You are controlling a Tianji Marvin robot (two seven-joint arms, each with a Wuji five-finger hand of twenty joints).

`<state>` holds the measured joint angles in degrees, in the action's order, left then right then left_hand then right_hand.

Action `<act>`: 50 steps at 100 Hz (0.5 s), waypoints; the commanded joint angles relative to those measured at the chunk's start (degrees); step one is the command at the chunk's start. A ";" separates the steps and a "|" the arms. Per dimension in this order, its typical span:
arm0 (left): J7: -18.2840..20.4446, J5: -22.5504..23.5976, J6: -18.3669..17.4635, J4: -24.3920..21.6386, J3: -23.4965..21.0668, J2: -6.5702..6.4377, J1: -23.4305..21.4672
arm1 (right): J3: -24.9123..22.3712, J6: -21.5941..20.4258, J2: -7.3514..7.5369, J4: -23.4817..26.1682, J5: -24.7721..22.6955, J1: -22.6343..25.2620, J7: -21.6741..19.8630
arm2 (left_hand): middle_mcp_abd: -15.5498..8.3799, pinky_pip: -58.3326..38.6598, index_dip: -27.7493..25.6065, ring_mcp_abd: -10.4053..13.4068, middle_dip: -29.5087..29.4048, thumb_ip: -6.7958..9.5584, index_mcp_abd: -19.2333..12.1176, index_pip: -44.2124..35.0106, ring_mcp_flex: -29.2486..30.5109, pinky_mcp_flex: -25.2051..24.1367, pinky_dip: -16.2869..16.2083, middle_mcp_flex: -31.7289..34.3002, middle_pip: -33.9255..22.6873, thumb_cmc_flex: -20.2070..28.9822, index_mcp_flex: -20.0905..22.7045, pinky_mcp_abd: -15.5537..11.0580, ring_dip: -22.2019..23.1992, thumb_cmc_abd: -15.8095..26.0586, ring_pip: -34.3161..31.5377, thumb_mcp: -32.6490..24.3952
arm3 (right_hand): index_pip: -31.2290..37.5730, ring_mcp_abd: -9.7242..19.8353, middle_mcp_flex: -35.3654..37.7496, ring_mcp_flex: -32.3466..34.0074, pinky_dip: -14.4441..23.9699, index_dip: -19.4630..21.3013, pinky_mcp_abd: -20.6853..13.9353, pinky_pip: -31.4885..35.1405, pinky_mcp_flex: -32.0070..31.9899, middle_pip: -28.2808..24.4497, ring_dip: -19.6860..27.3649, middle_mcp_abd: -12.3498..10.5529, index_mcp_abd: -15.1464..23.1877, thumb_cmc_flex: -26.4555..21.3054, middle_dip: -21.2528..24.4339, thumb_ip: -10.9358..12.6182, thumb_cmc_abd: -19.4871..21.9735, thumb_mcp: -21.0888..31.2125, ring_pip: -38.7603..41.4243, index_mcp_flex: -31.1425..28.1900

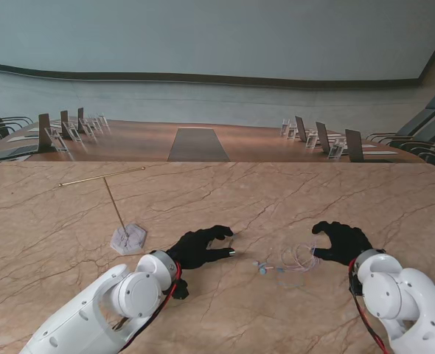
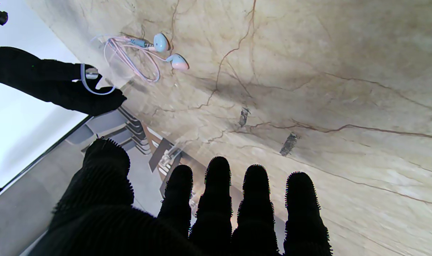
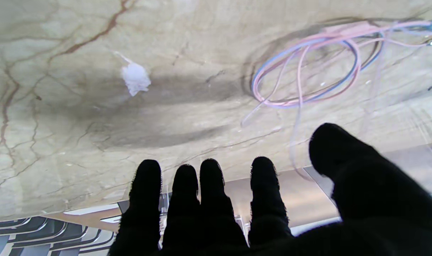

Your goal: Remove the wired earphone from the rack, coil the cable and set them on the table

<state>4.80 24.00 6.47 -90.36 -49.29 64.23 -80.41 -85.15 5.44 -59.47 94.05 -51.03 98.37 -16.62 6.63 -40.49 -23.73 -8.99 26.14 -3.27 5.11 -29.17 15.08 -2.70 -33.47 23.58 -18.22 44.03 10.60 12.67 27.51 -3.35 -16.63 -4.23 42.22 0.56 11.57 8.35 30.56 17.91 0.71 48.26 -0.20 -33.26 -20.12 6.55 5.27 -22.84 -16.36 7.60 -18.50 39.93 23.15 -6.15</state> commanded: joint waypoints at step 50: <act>-0.24 3.74 -0.61 -2.41 -2.12 -0.52 -3.98 | -5.90 -3.79 -0.36 6.05 2.44 8.07 0.14 | -2.95 4.77 0.90 4.02 -5.00 1.99 -1.39 1.31 -2.95 -1.38 2.10 -3.10 3.58 0.85 1.36 -2.26 -3.62 2.56 4.46 2.12 | -20.02 7.66 -1.54 -3.02 -4.86 3.48 -11.32 -21.50 -2.96 18.91 6.80 -3.37 0.46 1.18 6.90 4.58 5.85 -6.64 -22.33 1.29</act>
<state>4.63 27.50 5.87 -91.96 -51.29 63.88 -83.26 -91.19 1.83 -59.73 100.15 -47.85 106.11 -16.56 5.26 -36.83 -23.61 -6.70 21.83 -3.27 5.01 -29.17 13.34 -3.35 -32.01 22.30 -15.73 44.05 10.61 12.13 24.66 -2.78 -13.31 -3.34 22.71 6.22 11.57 7.73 25.00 19.03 -8.08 28.81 -2.19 -15.26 -13.05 2.31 6.62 -18.37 -9.95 6.90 -12.26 30.98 2.07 -5.57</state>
